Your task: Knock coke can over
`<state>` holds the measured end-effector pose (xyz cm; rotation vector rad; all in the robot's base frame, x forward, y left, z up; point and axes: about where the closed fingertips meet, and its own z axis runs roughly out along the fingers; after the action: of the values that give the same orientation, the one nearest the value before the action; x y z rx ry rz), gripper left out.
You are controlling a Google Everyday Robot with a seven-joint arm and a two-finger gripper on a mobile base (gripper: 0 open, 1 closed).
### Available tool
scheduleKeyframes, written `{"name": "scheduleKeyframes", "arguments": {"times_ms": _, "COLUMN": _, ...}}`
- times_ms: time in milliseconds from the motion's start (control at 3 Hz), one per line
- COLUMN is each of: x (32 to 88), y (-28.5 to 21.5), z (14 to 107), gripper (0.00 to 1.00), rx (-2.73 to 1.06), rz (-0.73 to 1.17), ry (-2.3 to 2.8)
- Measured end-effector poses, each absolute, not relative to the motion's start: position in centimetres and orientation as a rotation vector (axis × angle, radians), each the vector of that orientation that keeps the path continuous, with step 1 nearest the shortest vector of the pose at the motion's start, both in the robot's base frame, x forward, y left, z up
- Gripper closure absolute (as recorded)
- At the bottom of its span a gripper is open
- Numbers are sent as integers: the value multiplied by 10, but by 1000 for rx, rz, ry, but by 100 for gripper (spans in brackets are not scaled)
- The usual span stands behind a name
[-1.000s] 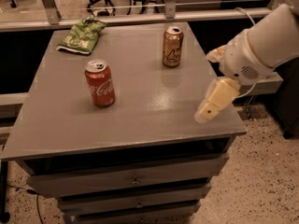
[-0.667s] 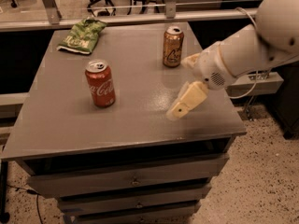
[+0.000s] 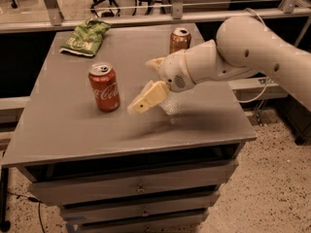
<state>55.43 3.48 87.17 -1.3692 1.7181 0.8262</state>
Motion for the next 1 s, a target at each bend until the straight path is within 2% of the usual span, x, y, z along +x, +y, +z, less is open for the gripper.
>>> {"name": "scheduleKeyframes", "arguments": {"times_ms": 667, "x": 574, "y": 97, "z": 880, "gripper": 0, "rx": -1279, "rz": 925, "ry": 1536}}
{"name": "scheduleKeyframes", "arguments": {"times_ms": 1000, "x": 575, "y": 118, "z": 883, "gripper": 17, "rx": -1261, "rz": 941, "ry": 1491}}
